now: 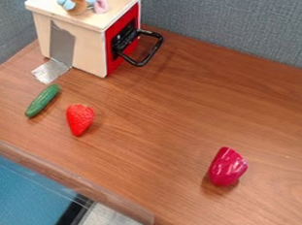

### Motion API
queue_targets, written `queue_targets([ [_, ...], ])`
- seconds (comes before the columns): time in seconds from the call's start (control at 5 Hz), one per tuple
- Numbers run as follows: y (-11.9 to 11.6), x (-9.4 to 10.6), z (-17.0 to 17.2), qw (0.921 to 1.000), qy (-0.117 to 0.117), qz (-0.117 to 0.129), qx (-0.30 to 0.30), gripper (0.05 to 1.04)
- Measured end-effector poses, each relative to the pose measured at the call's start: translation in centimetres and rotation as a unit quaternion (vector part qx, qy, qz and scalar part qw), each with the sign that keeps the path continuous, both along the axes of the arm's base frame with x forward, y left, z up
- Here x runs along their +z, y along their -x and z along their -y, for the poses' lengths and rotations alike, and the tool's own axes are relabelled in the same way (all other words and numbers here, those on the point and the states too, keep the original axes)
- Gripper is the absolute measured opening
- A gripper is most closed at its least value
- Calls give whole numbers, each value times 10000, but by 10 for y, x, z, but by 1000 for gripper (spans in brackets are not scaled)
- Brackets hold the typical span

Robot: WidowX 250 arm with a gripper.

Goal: Move the green thing to rigth of the table

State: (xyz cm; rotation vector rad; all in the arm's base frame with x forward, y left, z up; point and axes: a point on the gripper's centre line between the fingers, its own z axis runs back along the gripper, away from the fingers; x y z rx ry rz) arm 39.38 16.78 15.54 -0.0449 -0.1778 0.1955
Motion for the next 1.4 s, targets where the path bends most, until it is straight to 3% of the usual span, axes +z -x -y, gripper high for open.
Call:
queue_targets([
  [0.2, 2, -16, 2, 9997, 131, -186, -51, 1001],
  [0.4, 33, -9, 0, 9986, 350, -207, -348, 1001],
  [0.6, 66, 27, -10, 9990, 140, 193, -380, 1001],
  [0.8, 86, 24, -4, 9978, 48, 193, -630, 1001],
  [1.0, 101, -4, -8, 9978, -110, -29, -653, 1001],
  [1.4, 115, -66, -14, 9962, -359, -228, -762, 1001],
])
